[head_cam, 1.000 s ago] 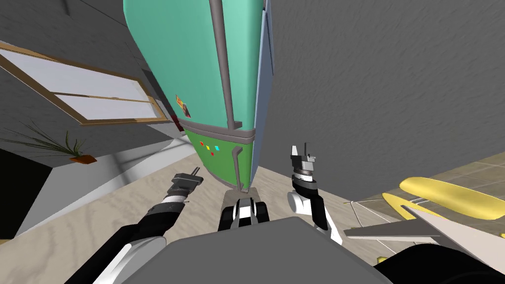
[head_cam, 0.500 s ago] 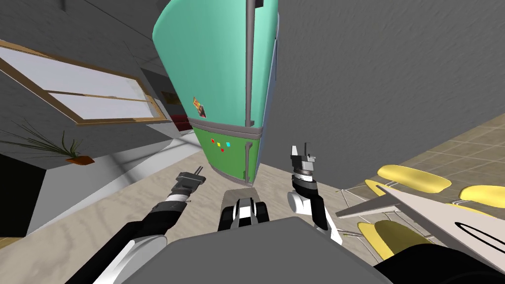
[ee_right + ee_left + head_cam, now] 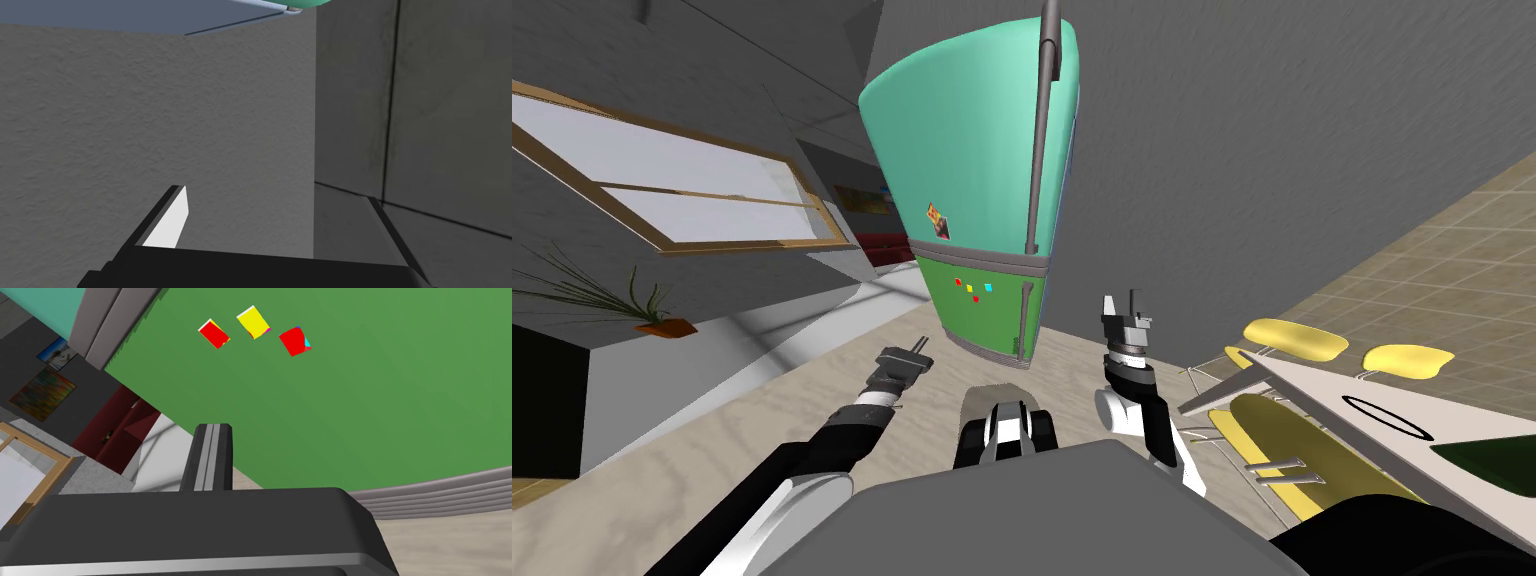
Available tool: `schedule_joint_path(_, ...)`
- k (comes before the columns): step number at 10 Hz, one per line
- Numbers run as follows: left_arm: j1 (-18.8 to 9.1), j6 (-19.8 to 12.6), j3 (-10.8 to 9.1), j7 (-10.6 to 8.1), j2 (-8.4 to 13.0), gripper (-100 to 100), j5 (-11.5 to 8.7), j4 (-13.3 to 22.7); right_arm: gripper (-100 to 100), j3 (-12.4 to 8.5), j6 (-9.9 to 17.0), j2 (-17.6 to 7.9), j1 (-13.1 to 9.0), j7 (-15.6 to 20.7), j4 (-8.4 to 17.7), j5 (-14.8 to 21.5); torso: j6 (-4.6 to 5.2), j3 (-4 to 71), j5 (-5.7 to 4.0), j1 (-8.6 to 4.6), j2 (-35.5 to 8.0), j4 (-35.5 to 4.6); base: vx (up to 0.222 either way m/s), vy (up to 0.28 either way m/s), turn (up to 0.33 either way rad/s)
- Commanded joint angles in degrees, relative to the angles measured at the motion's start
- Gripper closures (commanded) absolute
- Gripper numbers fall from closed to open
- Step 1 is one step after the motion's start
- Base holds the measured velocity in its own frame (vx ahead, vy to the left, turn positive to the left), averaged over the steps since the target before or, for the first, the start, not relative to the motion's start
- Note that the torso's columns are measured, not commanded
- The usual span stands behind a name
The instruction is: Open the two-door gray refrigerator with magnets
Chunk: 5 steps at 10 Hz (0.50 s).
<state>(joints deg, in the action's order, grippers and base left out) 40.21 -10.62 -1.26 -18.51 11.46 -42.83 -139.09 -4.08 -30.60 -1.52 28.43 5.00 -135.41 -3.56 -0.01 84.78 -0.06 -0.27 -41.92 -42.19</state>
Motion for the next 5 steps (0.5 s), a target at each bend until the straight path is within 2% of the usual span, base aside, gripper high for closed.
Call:
schedule_joint_path(1, -1.6, 0.9, 1.04, 0.03, -0.9, -100, 0.4, 3.0, 0, 0.0, 0.0, 0.0, 0.0, 0.0, 0.0, 0.0, 0.03, 0.1, -0.11, -0.34, 0.2, 0.1, 0.055, -0.127, -0.072)
schedule_joint_path(5, -4.3, 2.4, 2.68, 0.08, -2.3, -100, 1.1, 7.7, 0, 0.0, 0.0, 0.0, 0.0, 0.0, 0.0, 0.0, 0.01, -0.3, 0.09, 0.35, -0.5, -0.1, 0.084, -0.134, -0.057)
